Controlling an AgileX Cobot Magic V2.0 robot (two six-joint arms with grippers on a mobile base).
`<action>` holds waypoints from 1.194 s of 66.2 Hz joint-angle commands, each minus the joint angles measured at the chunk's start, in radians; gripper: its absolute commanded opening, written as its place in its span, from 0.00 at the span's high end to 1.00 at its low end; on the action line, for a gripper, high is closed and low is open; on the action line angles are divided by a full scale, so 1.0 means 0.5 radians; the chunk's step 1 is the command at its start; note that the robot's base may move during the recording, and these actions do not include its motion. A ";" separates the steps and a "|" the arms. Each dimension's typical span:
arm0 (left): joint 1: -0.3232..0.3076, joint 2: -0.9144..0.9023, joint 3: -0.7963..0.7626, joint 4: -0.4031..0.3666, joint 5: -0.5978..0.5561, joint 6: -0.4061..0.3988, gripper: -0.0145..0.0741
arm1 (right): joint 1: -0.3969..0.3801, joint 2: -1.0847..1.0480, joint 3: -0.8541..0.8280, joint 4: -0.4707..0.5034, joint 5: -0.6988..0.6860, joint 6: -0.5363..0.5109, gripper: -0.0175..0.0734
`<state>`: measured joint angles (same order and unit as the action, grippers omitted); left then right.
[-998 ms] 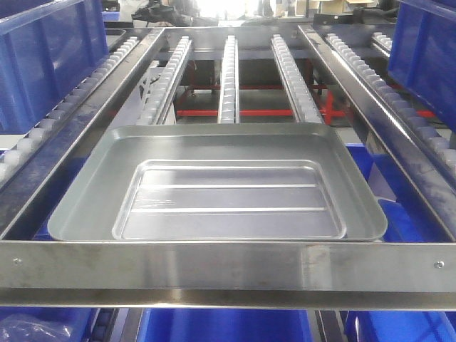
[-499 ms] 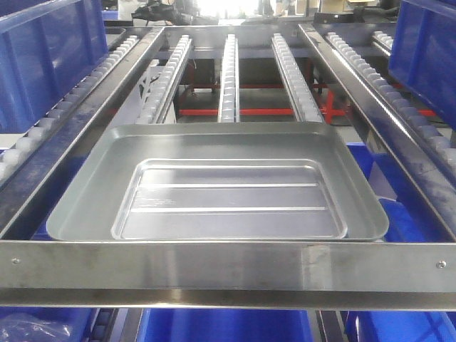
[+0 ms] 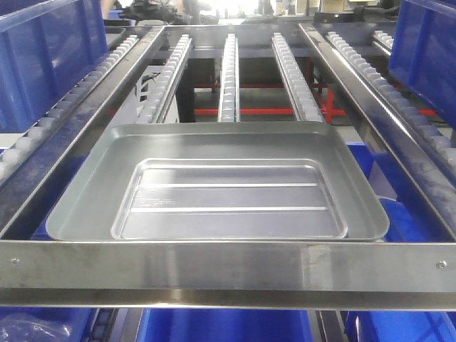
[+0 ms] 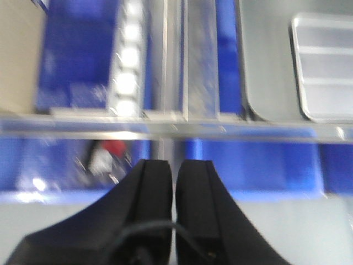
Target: Grab silver tray and place in blue box
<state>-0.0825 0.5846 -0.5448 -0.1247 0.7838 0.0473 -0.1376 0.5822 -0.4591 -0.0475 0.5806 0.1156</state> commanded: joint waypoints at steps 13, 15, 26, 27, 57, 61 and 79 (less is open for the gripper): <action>-0.002 0.412 -0.091 -0.627 -0.158 -0.002 0.83 | -0.001 0.376 -0.179 0.292 0.256 -0.009 0.75; -0.002 0.457 -0.091 -0.651 -0.199 -0.002 0.83 | -0.001 0.407 -0.179 0.323 0.258 -0.015 0.75; -0.025 0.735 -0.091 -0.675 -0.343 -0.002 0.82 | 0.030 0.664 -0.185 0.483 0.259 -0.021 0.75; -0.043 0.757 -0.095 -0.675 -0.360 -0.002 0.82 | 0.054 0.691 -0.192 0.482 0.259 -0.032 0.75; -0.958 1.326 -0.576 0.667 -0.472 -1.477 0.82 | 0.837 1.335 -0.593 -0.157 -0.003 0.843 0.74; -1.029 1.423 -0.667 0.710 -0.430 -1.522 0.82 | 0.899 1.442 -0.697 -0.189 -0.001 0.877 0.74; -1.139 1.939 -1.147 0.683 -0.193 -1.502 0.82 | 1.064 1.891 -1.219 -0.178 0.213 0.854 0.74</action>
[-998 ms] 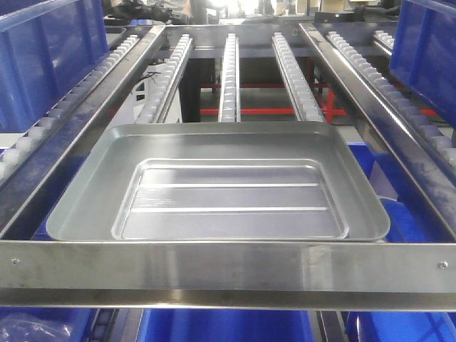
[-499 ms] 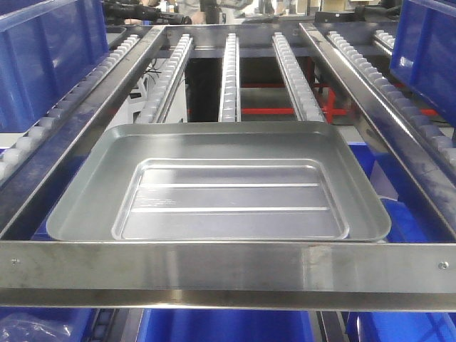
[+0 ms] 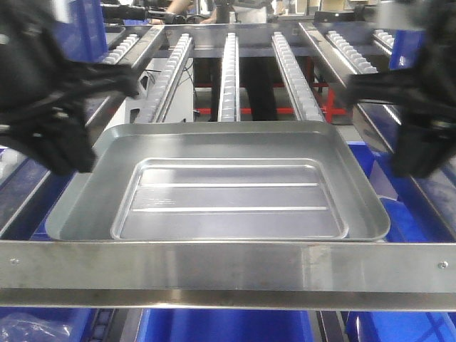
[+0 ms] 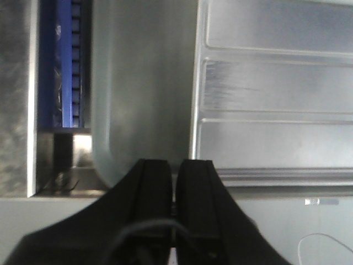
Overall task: Grab silver tray and place in blue box
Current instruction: 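Lower both grippers, open, onto the tray's side rims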
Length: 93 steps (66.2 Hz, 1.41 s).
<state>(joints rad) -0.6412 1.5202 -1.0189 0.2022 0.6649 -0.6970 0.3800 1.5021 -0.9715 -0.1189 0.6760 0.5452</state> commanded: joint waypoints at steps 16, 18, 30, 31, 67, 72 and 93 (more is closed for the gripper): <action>-0.021 0.255 -0.445 -0.061 0.045 0.087 0.82 | 0.043 0.269 -0.416 0.028 0.006 -0.012 0.74; -0.021 0.263 -0.450 -0.080 0.035 0.087 0.82 | 0.043 0.285 -0.416 0.032 0.003 -0.022 0.74; -0.021 0.313 -0.454 -0.108 0.003 0.087 0.82 | 0.085 0.326 -0.416 0.042 -0.042 -0.029 0.74; -0.021 0.317 -0.454 -0.108 0.003 0.087 0.82 | 0.088 0.326 -0.416 0.045 -0.047 -0.029 0.74; -0.021 0.367 -0.454 -0.104 0.013 0.087 0.82 | 0.121 0.383 -0.414 0.063 -0.029 -0.029 0.74; -0.021 0.367 -0.454 -0.104 0.017 0.087 0.82 | 0.121 0.399 -0.414 0.064 -0.029 -0.029 0.74; -0.017 0.367 -0.458 -0.048 0.098 0.087 0.82 | 0.121 0.401 -0.414 0.066 -0.038 -0.030 0.65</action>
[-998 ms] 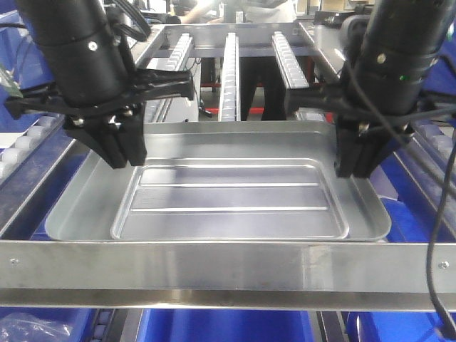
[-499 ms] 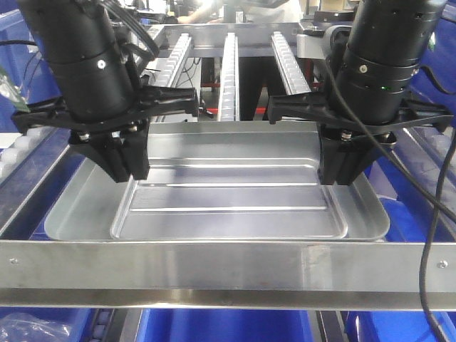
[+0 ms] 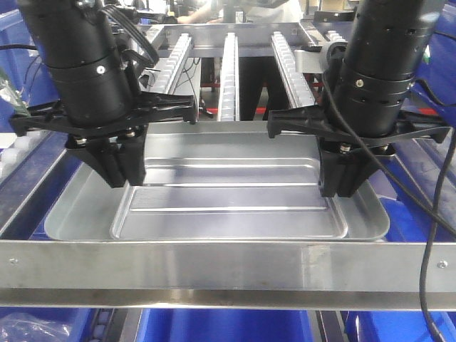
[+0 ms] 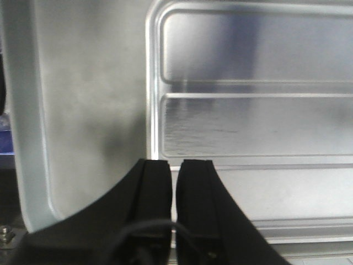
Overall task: Grab silver tray and place in blue box
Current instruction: 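Lower both grippers, open, onto the tray's side rims, then close both grippers on the opposite side rims of the silver tray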
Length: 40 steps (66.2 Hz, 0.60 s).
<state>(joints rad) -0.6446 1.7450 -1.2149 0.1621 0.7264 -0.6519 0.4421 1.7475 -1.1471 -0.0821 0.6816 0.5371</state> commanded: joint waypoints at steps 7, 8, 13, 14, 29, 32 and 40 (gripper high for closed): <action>-0.006 -0.083 -0.066 0.032 -0.025 -0.003 0.82 | -0.003 -0.090 -0.063 -0.007 -0.045 -0.014 0.52; -0.006 -0.083 -0.066 0.032 -0.025 -0.003 0.82 | -0.003 -0.090 -0.063 -0.007 -0.043 -0.014 0.51; -0.001 -0.083 -0.066 0.032 -0.025 -0.003 0.82 | -0.003 -0.090 -0.063 -0.007 -0.036 -0.014 0.49; 0.003 -0.083 -0.066 0.032 -0.029 -0.003 0.82 | -0.003 -0.090 -0.063 -0.007 -0.036 -0.014 0.49; 0.032 -0.075 -0.066 0.025 -0.057 -0.003 0.62 | -0.003 -0.090 -0.063 0.008 -0.047 -0.014 0.49; 0.032 -0.070 -0.069 0.020 -0.053 -0.003 0.53 | -0.003 -0.090 -0.063 0.008 -0.056 -0.014 0.49; 0.032 -0.070 -0.069 0.024 -0.053 -0.003 0.50 | -0.003 -0.089 -0.063 0.008 -0.065 -0.014 0.49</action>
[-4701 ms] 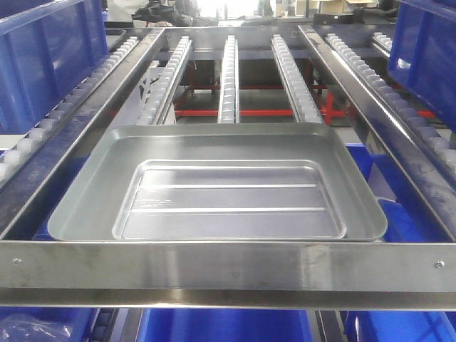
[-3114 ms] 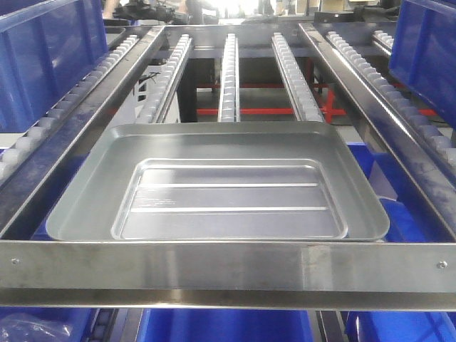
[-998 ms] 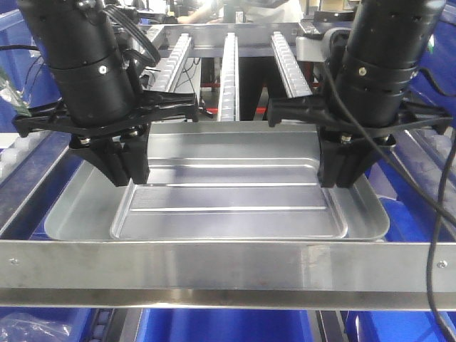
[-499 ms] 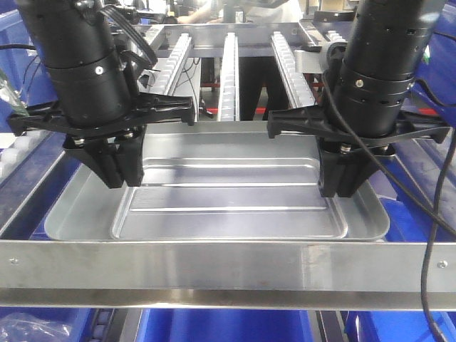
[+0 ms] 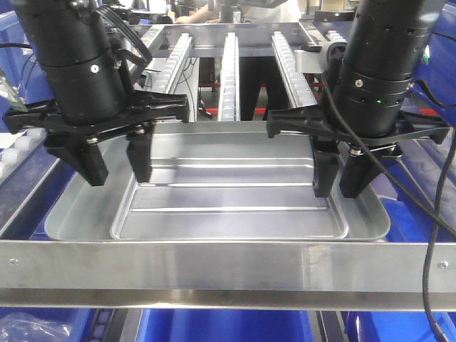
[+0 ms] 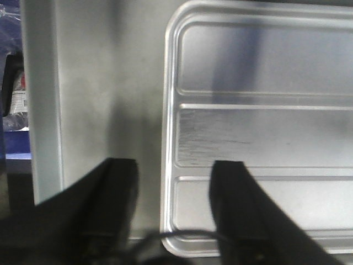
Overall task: Grab silver tray and place in blue box
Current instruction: 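Close both grippers on the opposite side rims of the silver tray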
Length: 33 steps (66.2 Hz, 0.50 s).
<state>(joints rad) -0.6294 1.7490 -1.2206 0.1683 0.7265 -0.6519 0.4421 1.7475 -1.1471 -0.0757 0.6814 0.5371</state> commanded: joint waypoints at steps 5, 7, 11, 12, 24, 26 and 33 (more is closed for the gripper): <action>0.005 -0.074 -0.058 0.046 -0.078 -0.003 0.50 | -0.003 -0.083 -0.063 -0.005 -0.095 -0.014 0.49; 0.005 -0.071 -0.058 0.056 -0.086 -0.003 0.50 | -0.003 -0.075 -0.063 -0.005 -0.097 -0.014 0.49; 0.005 -0.070 -0.058 0.064 -0.098 -0.003 0.50 | -0.003 -0.063 -0.063 -0.005 -0.095 -0.014 0.49; 0.005 -0.068 -0.058 0.064 -0.098 -0.003 0.50 | -0.003 -0.056 -0.063 -0.005 -0.094 -0.014 0.49; 0.005 -0.041 -0.058 0.078 -0.106 -0.003 0.53 | -0.003 -0.046 -0.063 -0.001 -0.103 -0.014 0.49; 0.005 -0.033 -0.058 0.078 -0.110 -0.003 0.55 | -0.003 -0.046 -0.063 -0.001 -0.105 -0.014 0.49; 0.005 0.023 -0.058 0.078 -0.114 -0.003 0.58 | -0.005 -0.043 -0.063 -0.001 -0.120 -0.014 0.49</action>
<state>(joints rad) -0.6294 1.7845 -1.2222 0.1954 0.6967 -0.6519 0.4421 1.7704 -1.1471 -0.0735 0.6596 0.5371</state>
